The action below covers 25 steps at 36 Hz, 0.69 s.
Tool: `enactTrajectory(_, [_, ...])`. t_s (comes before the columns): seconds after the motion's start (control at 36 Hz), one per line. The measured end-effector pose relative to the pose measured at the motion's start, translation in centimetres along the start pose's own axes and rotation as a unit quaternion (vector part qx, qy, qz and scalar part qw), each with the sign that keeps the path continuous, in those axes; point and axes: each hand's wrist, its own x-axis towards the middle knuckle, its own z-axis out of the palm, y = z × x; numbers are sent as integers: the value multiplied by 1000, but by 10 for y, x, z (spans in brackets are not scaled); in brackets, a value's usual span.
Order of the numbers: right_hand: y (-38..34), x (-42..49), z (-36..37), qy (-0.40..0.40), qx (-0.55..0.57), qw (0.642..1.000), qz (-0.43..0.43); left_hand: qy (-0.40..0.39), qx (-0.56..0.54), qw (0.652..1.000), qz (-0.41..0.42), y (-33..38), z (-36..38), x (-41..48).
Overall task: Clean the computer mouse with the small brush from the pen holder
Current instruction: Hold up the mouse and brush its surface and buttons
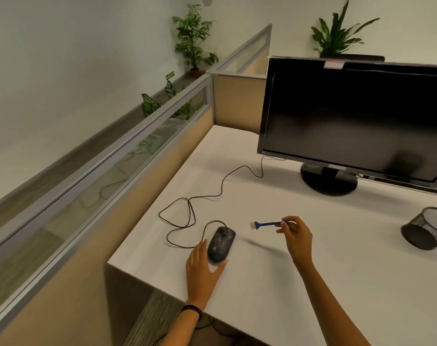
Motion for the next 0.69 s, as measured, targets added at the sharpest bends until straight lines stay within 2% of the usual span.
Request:
enactTrajectory(0.11, [-1,-6,3,-1,3,1000,4,19,-16,999,-30,4,7,-6])
enactTrajectory(0.69, [13,-24,-24,22,-14,999,18,81,20,995,-60,18,24,5])
